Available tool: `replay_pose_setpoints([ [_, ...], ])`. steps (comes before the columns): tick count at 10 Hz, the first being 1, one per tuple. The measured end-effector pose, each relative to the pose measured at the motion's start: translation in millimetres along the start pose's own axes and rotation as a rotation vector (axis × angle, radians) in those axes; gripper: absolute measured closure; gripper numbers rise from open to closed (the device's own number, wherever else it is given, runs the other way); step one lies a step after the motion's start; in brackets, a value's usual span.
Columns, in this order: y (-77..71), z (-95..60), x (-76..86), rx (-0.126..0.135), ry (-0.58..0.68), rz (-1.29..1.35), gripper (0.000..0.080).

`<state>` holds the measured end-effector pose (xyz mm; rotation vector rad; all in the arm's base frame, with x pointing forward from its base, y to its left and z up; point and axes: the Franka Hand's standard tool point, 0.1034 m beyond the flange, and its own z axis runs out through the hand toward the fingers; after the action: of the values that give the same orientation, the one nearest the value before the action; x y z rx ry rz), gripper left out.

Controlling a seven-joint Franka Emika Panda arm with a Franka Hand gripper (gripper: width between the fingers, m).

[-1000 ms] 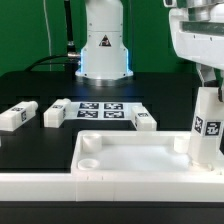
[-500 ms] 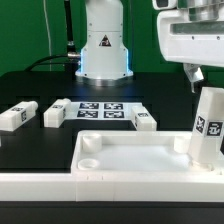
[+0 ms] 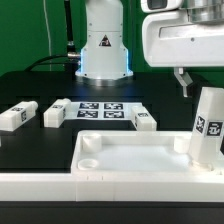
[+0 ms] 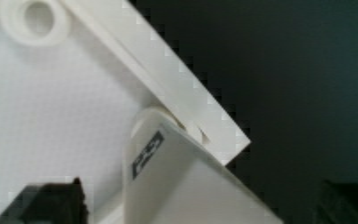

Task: Assemble desk

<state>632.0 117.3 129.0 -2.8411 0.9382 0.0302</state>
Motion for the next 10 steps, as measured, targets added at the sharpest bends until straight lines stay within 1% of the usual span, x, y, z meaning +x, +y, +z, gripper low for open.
replay_pose_setpoints([
  [1, -1.8, -1.6, 1.3, -0.028, 0.015, -0.102, 0.0150],
  [2, -3.0, -2.7, 1.2, -0.045, 0.025, -0.210, 0.0150],
  [3, -3.6, -2.3, 0.6, -0.048, 0.024, -0.292, 0.0150],
  [5, -3.7, -2.1, 0.3, -0.061, 0.024, -0.505, 0.0150],
  [8, -2.7, 0.7, 0.1, -0.061, 0.026, -0.717, 0.0150],
  [9, -2.6, 0.8, 0.1, -0.060, 0.025, -0.737, 0.0191],
  [10, -2.9, 0.9, -0.2, -0.060, 0.025, -0.735, 0.0191],
])
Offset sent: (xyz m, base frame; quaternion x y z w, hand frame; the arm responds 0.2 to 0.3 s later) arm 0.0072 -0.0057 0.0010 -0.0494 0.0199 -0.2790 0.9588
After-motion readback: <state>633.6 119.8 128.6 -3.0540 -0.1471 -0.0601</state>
